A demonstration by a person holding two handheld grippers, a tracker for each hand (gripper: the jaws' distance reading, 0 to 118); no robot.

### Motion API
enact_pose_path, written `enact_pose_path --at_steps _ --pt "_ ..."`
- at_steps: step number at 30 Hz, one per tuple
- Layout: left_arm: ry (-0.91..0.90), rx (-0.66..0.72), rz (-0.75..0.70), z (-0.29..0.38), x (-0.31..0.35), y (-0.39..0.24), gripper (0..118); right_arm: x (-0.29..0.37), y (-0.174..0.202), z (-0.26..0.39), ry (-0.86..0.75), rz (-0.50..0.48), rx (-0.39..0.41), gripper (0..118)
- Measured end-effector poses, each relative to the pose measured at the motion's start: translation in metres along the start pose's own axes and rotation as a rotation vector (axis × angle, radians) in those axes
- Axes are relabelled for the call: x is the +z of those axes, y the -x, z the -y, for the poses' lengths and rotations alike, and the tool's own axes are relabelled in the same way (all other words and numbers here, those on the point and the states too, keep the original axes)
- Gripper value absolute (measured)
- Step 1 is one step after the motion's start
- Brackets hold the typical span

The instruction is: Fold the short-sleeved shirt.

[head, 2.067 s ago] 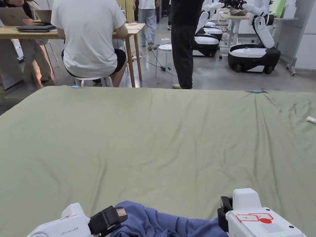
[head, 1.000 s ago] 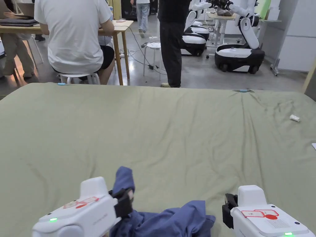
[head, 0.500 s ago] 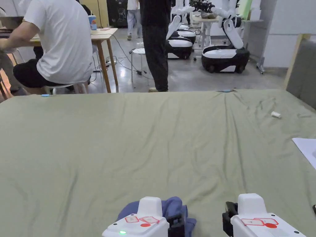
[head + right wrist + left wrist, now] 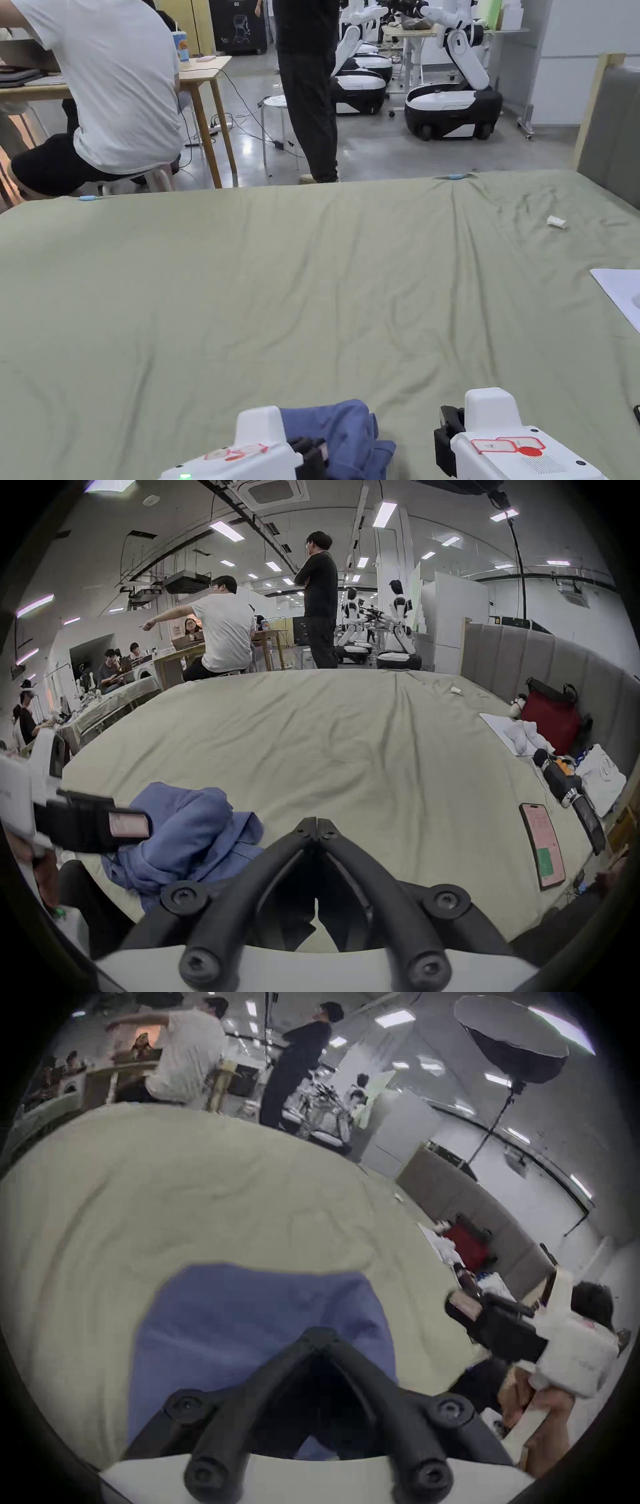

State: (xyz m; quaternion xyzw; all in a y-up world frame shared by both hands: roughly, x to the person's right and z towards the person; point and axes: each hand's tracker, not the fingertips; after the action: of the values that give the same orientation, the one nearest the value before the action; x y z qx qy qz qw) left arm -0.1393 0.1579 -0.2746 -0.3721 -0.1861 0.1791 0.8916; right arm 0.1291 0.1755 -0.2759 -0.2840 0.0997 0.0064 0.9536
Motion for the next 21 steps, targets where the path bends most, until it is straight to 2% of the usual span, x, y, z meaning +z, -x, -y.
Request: enact_pose_path --at_steps 3,7,11,14,19,21 --pt "0.067 -0.012 0.053 0.016 -0.025 -0.015 0 0.001 -0.001 0.0 0.004 0.0 -0.001 0" --pt "0.087 -0.019 0.052 0.024 -0.046 -0.027 0 0.004 -0.006 0.001 0.01 0.012 0.004 0" --pt "0.01 -0.063 0.023 0.009 -0.012 -0.026 0 0.002 -0.009 0.002 0.025 0.028 0.007 0" --pt "-0.08 -0.117 -0.046 -0.004 0.021 -0.013 0 -0.004 0.003 -0.001 0.034 0.02 0.003 0" --pt "-0.166 -0.113 -0.194 -0.008 0.072 0.027 0 -0.014 0.058 -0.009 0.042 -0.115 0.058 0" --pt "-0.169 -0.068 -0.206 -0.004 0.083 0.043 0 -0.017 0.073 -0.008 0.059 -0.216 0.01 0"
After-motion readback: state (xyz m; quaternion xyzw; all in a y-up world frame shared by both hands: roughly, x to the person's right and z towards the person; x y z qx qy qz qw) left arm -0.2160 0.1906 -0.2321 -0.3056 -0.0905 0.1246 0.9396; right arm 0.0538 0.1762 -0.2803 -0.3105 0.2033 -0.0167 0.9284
